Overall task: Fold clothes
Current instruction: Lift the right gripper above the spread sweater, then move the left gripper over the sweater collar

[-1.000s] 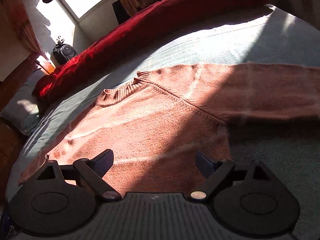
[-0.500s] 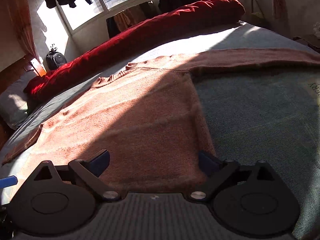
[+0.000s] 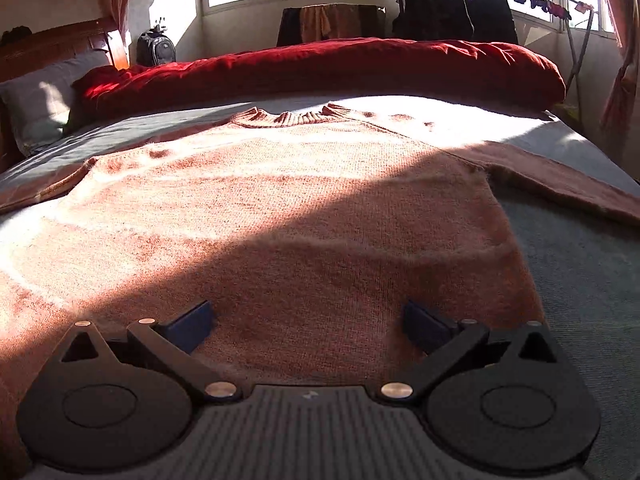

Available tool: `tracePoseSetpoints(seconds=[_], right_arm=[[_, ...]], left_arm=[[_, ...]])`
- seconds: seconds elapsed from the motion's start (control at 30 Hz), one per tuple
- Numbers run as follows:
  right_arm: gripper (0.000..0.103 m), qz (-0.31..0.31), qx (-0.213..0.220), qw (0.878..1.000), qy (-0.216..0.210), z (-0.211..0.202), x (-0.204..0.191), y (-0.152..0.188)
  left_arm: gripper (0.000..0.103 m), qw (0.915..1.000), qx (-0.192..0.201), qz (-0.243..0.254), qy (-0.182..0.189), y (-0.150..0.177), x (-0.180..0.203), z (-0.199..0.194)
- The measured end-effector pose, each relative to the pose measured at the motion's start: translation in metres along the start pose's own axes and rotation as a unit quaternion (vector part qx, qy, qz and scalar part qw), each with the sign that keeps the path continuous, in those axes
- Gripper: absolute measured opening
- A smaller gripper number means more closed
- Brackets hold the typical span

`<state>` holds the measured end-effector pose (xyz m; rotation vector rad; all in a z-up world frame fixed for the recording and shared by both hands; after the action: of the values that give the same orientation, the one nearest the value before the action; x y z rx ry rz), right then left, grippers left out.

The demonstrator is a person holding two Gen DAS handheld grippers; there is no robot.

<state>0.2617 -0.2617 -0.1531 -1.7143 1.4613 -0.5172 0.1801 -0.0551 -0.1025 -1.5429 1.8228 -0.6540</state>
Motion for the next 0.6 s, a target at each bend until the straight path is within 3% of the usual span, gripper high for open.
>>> tracePoseSetpoints(seconds=[0.1, 0.33, 0.4, 0.5, 0.6], right_arm=[[0.103, -0.007, -0.006, 1.0, 0.008, -0.004, -0.003, 0.002], [0.103, -0.009, -0.003, 1.0, 0.026, -0.023, -0.009, 0.018], [0.103, -0.008, -0.001, 1.0, 0.027, -0.026, -0.009, 0.02], [0.103, -0.011, 0.002, 1.0, 0.028, -0.028, -0.009, 0.024], [0.103, -0.014, 0.009, 0.999, 0.03, -0.03, -0.01, 0.025]], left_arm=[[0.102, 0.9999, -0.008, -0.013, 0.006, 0.002, -0.004, 0.008], [0.102, 0.9954, -0.03, -0.045, 0.079, -0.007, 0.016, 0.047], [0.102, 0.9955, -0.033, -0.048, 0.075, -0.001, 0.019, 0.057], [0.102, 0.998, 0.001, -0.008, 0.062, 0.008, 0.025, 0.054], [0.102, 0.9968, 0.009, -0.006, 0.079, 0.011, 0.021, 0.051]])
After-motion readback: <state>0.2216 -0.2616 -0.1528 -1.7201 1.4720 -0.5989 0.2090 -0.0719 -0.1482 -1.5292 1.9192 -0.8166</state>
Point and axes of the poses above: each gripper's, at about its wrist camera, not at the fingertips, and z roughly the way its jaws point, x to its right, y to its underside, the point moved 10 cm from there along z, roughly the way its jaws point, and after that the axes turned 9 degrees about -y, right-handed, at the moved point
